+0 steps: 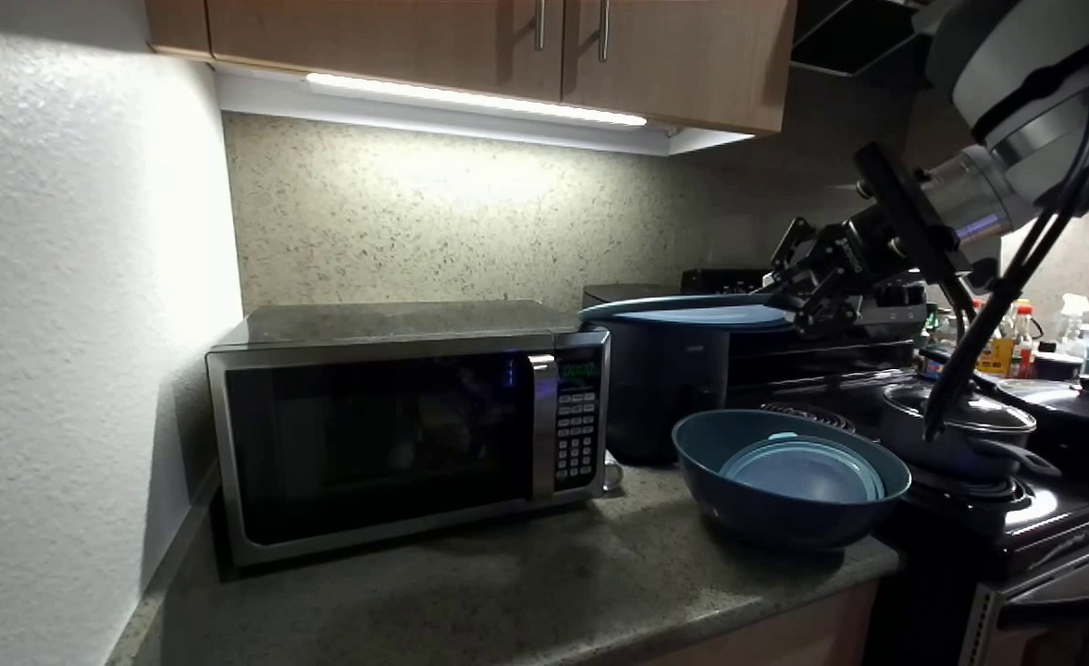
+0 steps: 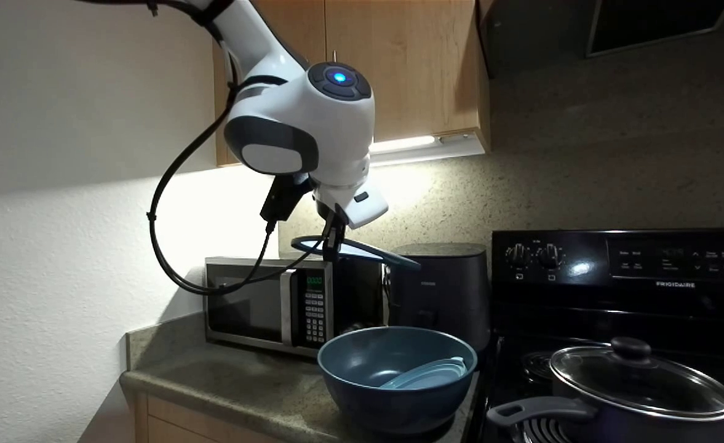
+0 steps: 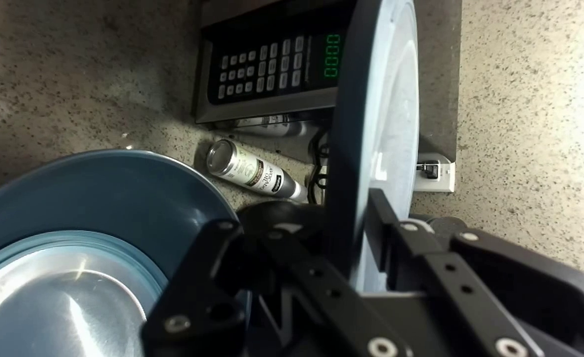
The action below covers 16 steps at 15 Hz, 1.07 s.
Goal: Pick up the lid from the microwave and put it on the bowl
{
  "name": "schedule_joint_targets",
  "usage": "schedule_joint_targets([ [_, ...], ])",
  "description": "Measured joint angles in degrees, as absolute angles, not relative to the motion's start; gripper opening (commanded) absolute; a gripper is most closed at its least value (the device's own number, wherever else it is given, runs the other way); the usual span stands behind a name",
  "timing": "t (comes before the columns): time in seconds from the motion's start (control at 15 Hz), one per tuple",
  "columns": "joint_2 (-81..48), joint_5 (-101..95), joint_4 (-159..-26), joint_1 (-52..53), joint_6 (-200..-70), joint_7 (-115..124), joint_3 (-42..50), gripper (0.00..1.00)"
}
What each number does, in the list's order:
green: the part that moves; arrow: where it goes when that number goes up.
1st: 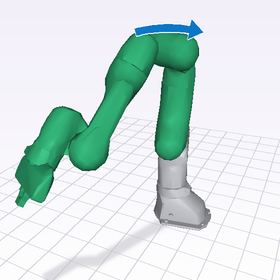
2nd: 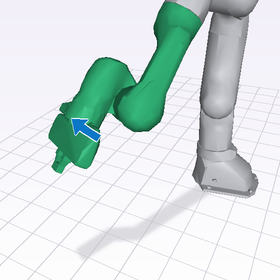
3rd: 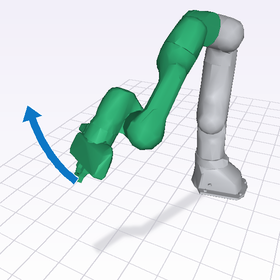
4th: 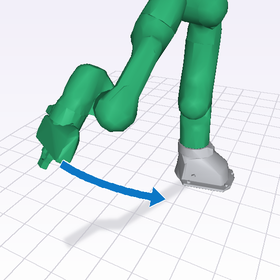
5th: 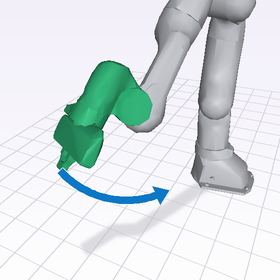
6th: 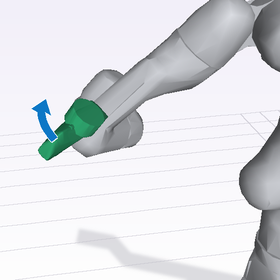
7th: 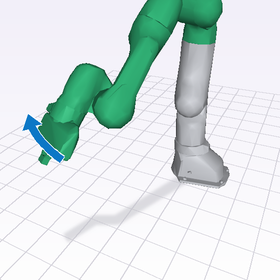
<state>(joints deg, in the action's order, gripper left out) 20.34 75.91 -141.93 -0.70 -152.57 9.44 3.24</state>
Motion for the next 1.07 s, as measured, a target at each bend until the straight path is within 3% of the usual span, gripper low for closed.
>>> schedule_joint_targets([
  [0.4,21.0,67.5,-142.0,-7.8,-139.4,10.4,9.8,0.03],
  [0.47,21.0,64.8,-142.2,-10.1,-136.8,11.1,11.5,0.11],
  [0.73,21.0,60.9,-142.2,-14.7,-132.1,12.0,14.8,0.11],
  [0.8,21.0,60.9,-142.2,-14.6,-132.1,12.2,14.6,0.03],
  [1.07,20.7,61.0,-141.4,-14.5,-132.1,11.2,14.2,0.03],
])
